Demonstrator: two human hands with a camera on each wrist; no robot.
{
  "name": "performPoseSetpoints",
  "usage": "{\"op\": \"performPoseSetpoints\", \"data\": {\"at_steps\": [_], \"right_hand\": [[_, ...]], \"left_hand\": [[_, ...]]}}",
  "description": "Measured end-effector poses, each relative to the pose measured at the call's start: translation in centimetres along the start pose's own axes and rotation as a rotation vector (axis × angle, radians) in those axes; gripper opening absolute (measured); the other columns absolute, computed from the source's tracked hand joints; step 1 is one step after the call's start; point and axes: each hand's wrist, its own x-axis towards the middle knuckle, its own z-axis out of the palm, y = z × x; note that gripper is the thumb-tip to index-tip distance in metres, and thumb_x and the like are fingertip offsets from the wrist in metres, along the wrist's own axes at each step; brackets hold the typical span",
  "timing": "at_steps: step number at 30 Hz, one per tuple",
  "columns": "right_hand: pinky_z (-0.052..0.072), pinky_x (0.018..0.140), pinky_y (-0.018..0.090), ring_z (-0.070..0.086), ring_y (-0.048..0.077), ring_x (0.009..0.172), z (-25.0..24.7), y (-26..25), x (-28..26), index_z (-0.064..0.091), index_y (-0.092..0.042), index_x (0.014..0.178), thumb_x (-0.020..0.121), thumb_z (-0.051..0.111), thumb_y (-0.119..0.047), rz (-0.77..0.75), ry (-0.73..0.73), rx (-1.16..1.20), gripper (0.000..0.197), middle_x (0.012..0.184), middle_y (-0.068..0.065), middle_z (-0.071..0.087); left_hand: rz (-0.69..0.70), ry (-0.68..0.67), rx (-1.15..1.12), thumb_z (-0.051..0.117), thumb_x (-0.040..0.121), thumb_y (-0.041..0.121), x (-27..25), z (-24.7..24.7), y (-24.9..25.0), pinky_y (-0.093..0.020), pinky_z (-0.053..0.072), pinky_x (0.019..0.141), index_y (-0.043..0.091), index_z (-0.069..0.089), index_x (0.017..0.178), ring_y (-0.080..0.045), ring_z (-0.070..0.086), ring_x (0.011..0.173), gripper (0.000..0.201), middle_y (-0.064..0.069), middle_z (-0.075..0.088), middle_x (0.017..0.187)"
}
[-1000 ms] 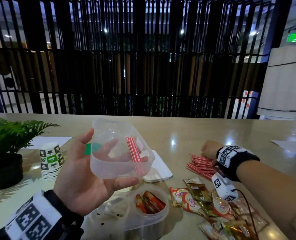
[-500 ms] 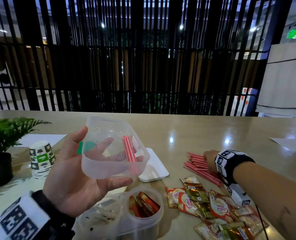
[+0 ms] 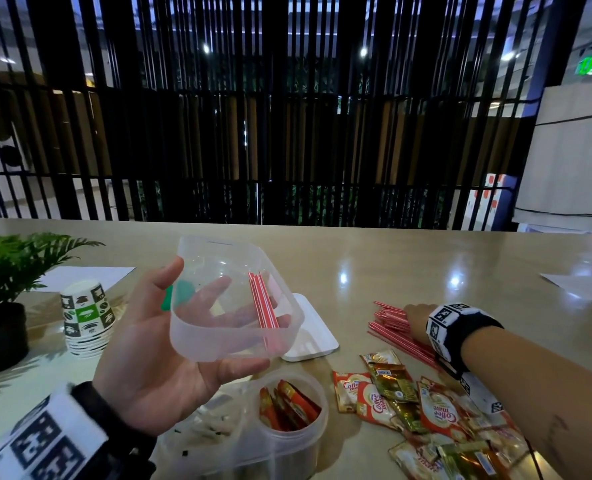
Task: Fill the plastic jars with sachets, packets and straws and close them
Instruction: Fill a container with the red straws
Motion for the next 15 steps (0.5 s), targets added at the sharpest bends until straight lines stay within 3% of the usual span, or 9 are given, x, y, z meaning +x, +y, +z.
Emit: {"op": "performPoseSetpoints", "data": {"at_steps": [3,4,6,8,11,13,15], "right_hand": [[0.051,0.089,0.029,0.064,0.016,0.093,1.4,0.2,2.7,0.048,-0.007,0.131,0.088,0.063,-0.02,-0.083,-0.046,-0.125,0.047,0.116,0.004,0.061],[0.053,0.086,0.03,0.063,0.015,0.086,1.8,0.2,4.0,0.048,-0.008,0.129,0.084,0.066,-0.018,-0.075,-0.075,-0.189,0.05,0.114,0.003,0.062],[0.054,0.085,0.033,0.063,0.019,0.088,2.5,0.3,5.7,0.046,-0.01,0.129,0.083,0.066,-0.016,-0.053,-0.105,-0.263,0.051,0.116,0.004,0.062],[0.052,0.089,0.032,0.063,0.022,0.104,2.0,-0.1,4.5,0.041,-0.008,0.135,0.085,0.064,-0.017,-0.057,-0.073,-0.276,0.056,0.126,0.006,0.059],[0.048,0.098,0.034,0.055,0.023,0.122,2.8,0.6,5.7,0.033,-0.007,0.144,0.085,0.066,-0.019,-0.078,-0.031,-0.265,0.069,0.142,0.008,0.048],[0.047,0.098,0.034,0.054,0.023,0.123,2.9,0.9,6.2,0.034,-0.007,0.143,0.084,0.068,-0.019,-0.065,-0.023,-0.233,0.069,0.142,0.007,0.047],[0.05,0.094,0.031,0.059,0.022,0.115,1.7,0.9,4.9,0.042,-0.008,0.135,0.085,0.065,-0.018,-0.043,-0.01,-0.171,0.056,0.131,0.004,0.054]], "left_hand": [[0.028,0.063,-0.017,0.067,0.082,0.051,-0.1,1.0,-0.4,-0.056,0.055,0.084,0.042,0.014,0.146,-0.048,0.044,0.13,0.083,-0.023,0.038,0.148],[0.062,0.119,-0.004,0.081,0.068,0.043,-0.2,1.4,-0.6,-0.057,0.058,0.072,0.04,0.029,0.143,-0.051,0.051,0.122,0.091,-0.026,0.048,0.141],[0.099,0.242,0.019,0.094,0.042,0.033,-0.4,2.2,-1.0,-0.057,0.058,0.056,0.031,0.046,0.138,-0.053,0.059,0.109,0.107,-0.028,0.057,0.13],[0.092,0.295,0.013,0.096,0.032,0.026,-0.2,2.9,-1.1,-0.058,0.057,0.051,0.026,0.05,0.136,-0.053,0.063,0.102,0.114,-0.029,0.06,0.126],[0.067,0.32,-0.006,0.097,0.031,0.022,-0.1,3.3,-1.1,-0.057,0.056,0.051,0.025,0.053,0.133,-0.052,0.064,0.1,0.111,-0.029,0.061,0.124],[0.057,0.329,-0.02,0.097,0.03,0.021,-0.1,3.3,-1.1,-0.057,0.056,0.051,0.025,0.055,0.131,-0.052,0.064,0.101,0.109,-0.029,0.061,0.124],[0.044,0.349,-0.023,0.097,0.028,0.02,-0.2,3.4,-1.1,-0.057,0.056,0.051,0.024,0.056,0.13,-0.052,0.063,0.101,0.109,-0.03,0.062,0.123]]}}
